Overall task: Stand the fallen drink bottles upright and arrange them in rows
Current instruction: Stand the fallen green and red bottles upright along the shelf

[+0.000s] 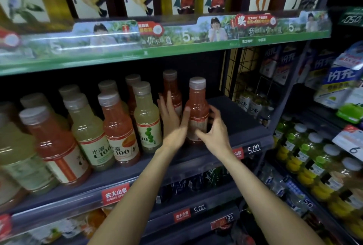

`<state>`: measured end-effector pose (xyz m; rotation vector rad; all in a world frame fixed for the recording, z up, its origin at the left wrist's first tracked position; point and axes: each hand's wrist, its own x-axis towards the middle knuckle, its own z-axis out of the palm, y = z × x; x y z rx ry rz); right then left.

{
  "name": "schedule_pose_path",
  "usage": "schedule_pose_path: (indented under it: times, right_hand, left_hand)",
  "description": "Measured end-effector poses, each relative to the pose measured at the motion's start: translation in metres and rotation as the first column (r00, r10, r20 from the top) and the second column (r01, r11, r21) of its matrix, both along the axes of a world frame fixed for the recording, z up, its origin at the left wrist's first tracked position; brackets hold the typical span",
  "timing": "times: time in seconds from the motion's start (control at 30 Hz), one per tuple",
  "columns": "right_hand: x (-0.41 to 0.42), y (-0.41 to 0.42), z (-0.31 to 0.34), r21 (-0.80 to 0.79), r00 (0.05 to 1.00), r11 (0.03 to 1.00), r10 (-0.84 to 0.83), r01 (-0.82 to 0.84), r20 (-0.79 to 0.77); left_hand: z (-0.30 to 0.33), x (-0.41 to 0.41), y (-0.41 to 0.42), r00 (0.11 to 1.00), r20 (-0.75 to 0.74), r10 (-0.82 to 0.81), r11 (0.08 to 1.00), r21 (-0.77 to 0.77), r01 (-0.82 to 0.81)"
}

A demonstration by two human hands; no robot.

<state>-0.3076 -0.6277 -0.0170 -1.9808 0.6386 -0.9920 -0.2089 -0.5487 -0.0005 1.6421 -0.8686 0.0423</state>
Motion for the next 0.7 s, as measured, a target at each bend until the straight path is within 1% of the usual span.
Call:
schedule_pose_path:
  times: [0.07, 0.1, 0.17, 0.27, 0.33, 0.37, 0.43, 0.5, 0.57, 0.63, 0.7]
  right_hand:
    - [0.0, -0.004, -0.001, -0.01, 1.0, 1.0, -0.013, 0.013, -0.017]
    - [0.0, -0.006, -0.001, -0.012, 1.0, 1.0, -0.01, 0.01, -0.019]
    - [-0.001, -0.007, -0.001, -0.006, 1.0, 1.0, 0.001, -0.001, -0.016]
    - [-0.004, -0.008, 0.0, -0.02, 1.0, 1.0, -0.008, 0.007, -0.021]
    - [-0.011, -0.011, -0.001, -0.046, 0.999, 0.999, -0.029, 0.028, -0.027]
    - [-0.015, -0.013, -0.001, -0.056, 0.999, 0.998, -0.043, 0.041, -0.026]
    - [-0.026, -0.019, -0.001, -0.063, 0.997, 0.995, -0.081, 0.08, -0.015]
    - [-0.037, -0.028, -0.003, -0.065, 0.991, 0.989, -0.136, 0.135, 0.001]
    - [-0.045, -0.039, -0.004, -0.068, 0.979, 0.977, -0.203, 0.203, 0.015]
    - [-0.051, -0.051, -0.004, -0.059, 0.962, 0.961, -0.271, 0.271, 0.019]
    - [-0.055, -0.063, -0.004, -0.033, 0.953, 0.953, -0.302, 0.303, 0.022]
  left_hand:
    - [0.002, 0.009, -0.007, 0.988, -0.151, 0.014, 0.996, -0.082, -0.026]
    - [0.002, 0.015, -0.01, 0.976, -0.219, 0.017, 0.995, -0.093, -0.038]
    - [0.003, 0.019, -0.015, 0.96, -0.28, 0.01, 0.999, -0.046, -0.023]
    - [-0.003, 0.018, -0.016, 0.966, -0.254, 0.042, 0.998, 0.06, -0.027]
    - [-0.008, 0.017, -0.014, 0.978, -0.209, 0.024, 0.997, 0.071, -0.01]
    - [-0.009, 0.017, -0.013, 0.98, -0.198, -0.006, 0.998, 0.057, 0.018]
    - [-0.009, 0.018, -0.012, 0.964, -0.251, -0.09, 0.995, 0.008, 0.095]
    - [-0.006, 0.016, -0.012, 0.928, -0.303, -0.217, 0.975, -0.023, 0.221]
    - [-0.005, 0.014, -0.015, 0.924, -0.263, -0.278, 0.956, 0.013, 0.292]
    - [-0.004, 0.012, -0.027, 0.931, -0.231, -0.283, 0.952, 0.052, 0.303]
    - [-0.003, 0.007, -0.047, 0.946, -0.214, -0.244, 0.962, 0.066, 0.264]
